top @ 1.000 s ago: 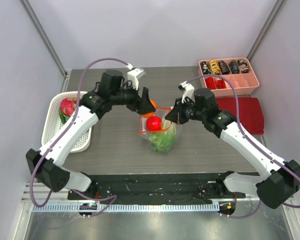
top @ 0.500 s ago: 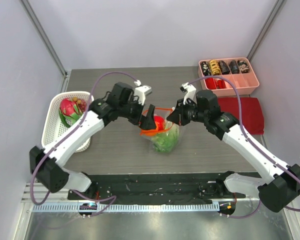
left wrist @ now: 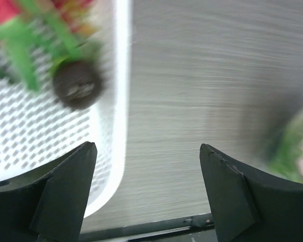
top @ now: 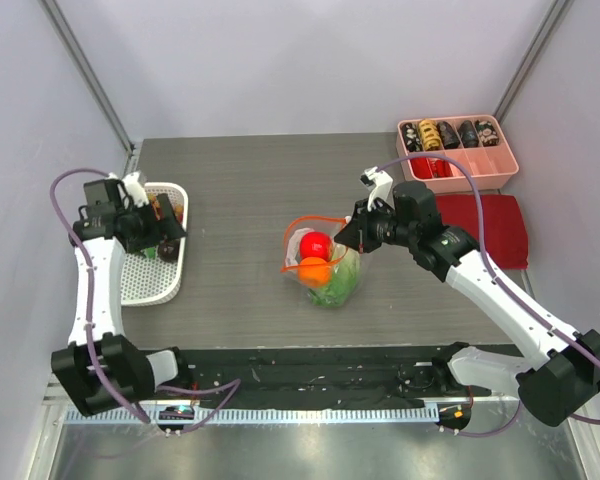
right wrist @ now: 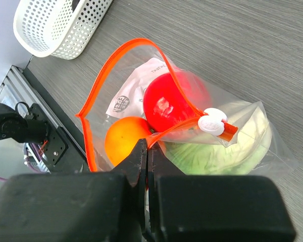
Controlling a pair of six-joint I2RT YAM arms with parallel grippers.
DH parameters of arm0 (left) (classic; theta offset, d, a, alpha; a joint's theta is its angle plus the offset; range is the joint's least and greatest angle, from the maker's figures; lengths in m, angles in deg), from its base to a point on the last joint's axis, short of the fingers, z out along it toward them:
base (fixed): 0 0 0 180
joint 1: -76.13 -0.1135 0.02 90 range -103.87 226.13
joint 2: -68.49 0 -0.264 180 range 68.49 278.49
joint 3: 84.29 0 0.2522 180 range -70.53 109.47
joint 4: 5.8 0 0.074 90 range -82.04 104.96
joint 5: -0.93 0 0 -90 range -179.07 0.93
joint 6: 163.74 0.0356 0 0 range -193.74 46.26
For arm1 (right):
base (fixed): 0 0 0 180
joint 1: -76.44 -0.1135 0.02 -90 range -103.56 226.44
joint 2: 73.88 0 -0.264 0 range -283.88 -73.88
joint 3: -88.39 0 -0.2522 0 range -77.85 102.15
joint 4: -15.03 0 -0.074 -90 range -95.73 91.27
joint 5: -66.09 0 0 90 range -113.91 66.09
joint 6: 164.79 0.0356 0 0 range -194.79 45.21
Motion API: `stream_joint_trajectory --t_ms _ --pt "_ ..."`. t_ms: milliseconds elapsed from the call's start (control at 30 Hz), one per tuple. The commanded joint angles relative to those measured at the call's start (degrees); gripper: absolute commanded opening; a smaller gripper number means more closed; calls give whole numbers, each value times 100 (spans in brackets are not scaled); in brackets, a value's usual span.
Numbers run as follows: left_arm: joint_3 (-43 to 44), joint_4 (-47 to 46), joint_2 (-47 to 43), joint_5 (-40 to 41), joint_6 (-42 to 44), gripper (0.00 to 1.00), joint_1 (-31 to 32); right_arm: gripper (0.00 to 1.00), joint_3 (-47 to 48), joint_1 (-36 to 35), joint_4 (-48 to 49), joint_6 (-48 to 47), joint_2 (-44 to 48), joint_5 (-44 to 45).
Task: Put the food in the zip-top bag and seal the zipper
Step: Pick up the fake fruit from the bin.
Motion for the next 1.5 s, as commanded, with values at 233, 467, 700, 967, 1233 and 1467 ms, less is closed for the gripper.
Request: stream_joint_trajectory --t_ms 233,467,700,967,1233,1467 --pt "-133 -859 1498 1343 -371 91 -964 1 23 9 245 -105 197 -46" --pt "-194 -1494 2201 1167 -1234 94 -937 1 49 18 227 -113 162 -11" --pt "-519 -1969 2474 1378 -1560 89 -867 1 67 9 227 -105 136 -20" --pt "-476 -1776 2501 1291 -1666 68 -928 1 67 18 210 -113 118 -2" --pt "-133 -1450 1079 360 -1517 35 -955 1 23 9 210 -105 162 24" --pt "481 -1651 146 -529 -1604 31 844 1 -47 9 201 -17 180 156"
